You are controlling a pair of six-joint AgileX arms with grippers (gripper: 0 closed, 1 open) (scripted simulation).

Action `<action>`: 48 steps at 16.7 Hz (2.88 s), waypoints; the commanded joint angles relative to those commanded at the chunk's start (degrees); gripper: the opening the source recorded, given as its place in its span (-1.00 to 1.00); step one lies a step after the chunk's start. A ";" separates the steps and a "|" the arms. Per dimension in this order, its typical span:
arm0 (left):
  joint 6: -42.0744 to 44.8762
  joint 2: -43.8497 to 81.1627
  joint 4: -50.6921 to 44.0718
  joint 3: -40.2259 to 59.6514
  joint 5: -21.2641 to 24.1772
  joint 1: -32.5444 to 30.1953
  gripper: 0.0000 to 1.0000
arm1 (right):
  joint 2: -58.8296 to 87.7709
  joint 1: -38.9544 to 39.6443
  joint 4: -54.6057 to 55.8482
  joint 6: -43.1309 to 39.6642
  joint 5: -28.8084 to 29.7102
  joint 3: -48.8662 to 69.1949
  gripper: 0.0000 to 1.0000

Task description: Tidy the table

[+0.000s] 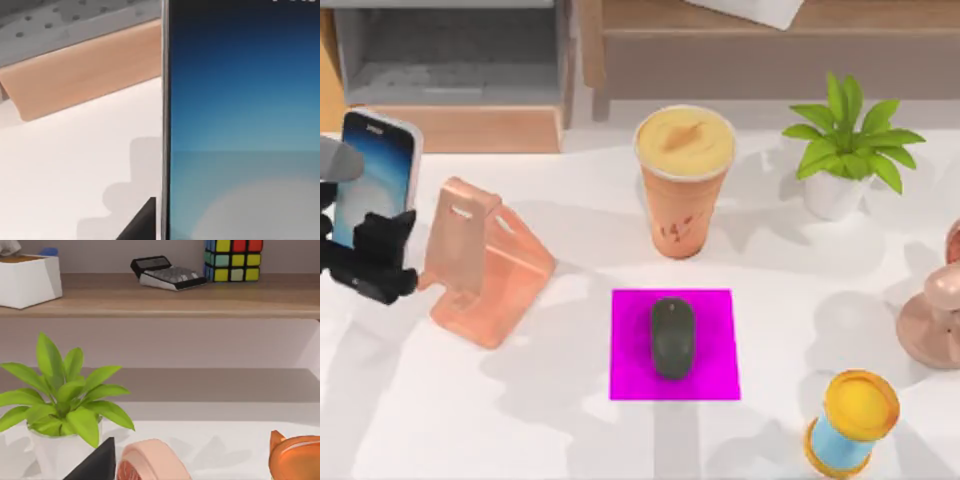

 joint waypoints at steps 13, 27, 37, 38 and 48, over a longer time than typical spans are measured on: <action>1.95 -8.11 6.38 1.26 3.33 -4.57 -1.00 | 0.00 0.00 0.00 0.00 0.00 0.00 1.00; -4.64 10.52 17.40 -2.22 -0.31 -7.49 -1.00 | 0.00 0.00 0.00 0.00 0.00 0.00 1.00; -5.02 11.73 18.57 -2.18 -0.73 -7.80 -0.40 | 0.00 0.00 0.00 0.00 0.00 0.00 1.00; -5.02 11.73 18.57 -2.18 -0.73 -7.80 -0.25 | 0.00 0.00 0.00 0.00 0.00 0.00 1.00; -5.02 11.73 18.57 -2.18 -0.73 -7.80 1.00 | 0.00 0.00 0.00 0.00 0.00 0.00 1.00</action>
